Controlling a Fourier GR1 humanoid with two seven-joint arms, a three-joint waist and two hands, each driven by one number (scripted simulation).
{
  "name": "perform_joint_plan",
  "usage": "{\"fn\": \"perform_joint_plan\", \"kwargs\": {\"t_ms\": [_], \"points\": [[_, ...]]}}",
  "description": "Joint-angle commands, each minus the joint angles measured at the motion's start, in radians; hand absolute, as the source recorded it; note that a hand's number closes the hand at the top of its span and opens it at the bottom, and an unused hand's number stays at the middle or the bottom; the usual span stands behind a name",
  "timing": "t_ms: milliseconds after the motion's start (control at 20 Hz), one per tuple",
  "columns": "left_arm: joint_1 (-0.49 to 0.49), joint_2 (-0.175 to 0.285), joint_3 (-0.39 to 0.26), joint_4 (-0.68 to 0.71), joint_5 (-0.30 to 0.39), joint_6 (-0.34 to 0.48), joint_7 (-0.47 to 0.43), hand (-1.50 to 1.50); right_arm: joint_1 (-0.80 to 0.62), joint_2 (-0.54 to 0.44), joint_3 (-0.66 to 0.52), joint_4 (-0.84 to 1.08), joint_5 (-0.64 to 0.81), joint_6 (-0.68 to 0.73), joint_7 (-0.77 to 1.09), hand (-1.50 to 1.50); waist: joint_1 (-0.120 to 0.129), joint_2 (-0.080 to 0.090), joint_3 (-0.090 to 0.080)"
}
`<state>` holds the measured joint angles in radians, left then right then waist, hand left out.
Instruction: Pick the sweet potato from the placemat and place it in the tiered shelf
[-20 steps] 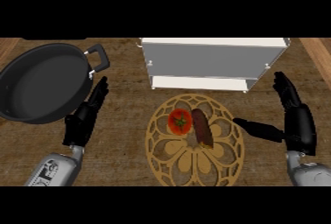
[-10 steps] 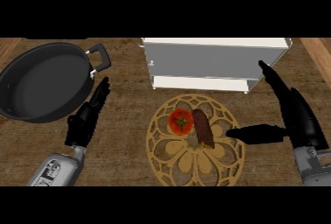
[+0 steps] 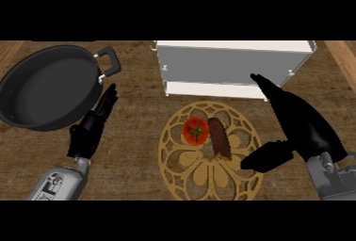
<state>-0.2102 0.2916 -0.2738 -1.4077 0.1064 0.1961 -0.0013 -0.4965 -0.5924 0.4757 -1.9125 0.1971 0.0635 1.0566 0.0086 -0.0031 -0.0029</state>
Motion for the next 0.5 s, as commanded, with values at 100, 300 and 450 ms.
{"fn": "perform_joint_plan", "kwargs": {"t_ms": [100, 300, 450], "points": [[-0.037, -0.017, 0.028, -0.006, -0.007, 0.001, 0.051, 0.0, -0.108, 0.086, 0.055, -0.006, 0.018, 0.108, 0.24, -1.5, -0.005, 0.001, 0.002], [0.051, -0.052, -0.006, -0.025, -0.047, 0.021, -0.005, 0.0, -0.079, 0.139, 0.087, -0.017, 0.089, 0.086, 0.246, -1.5, -0.007, 0.001, 0.002], [0.017, -0.027, 0.035, -0.028, -0.025, -0.019, 0.014, 0.0, -0.09, 0.177, 0.098, 0.003, 0.128, 0.092, 0.246, -1.5, -0.008, 0.002, 0.002]]}}
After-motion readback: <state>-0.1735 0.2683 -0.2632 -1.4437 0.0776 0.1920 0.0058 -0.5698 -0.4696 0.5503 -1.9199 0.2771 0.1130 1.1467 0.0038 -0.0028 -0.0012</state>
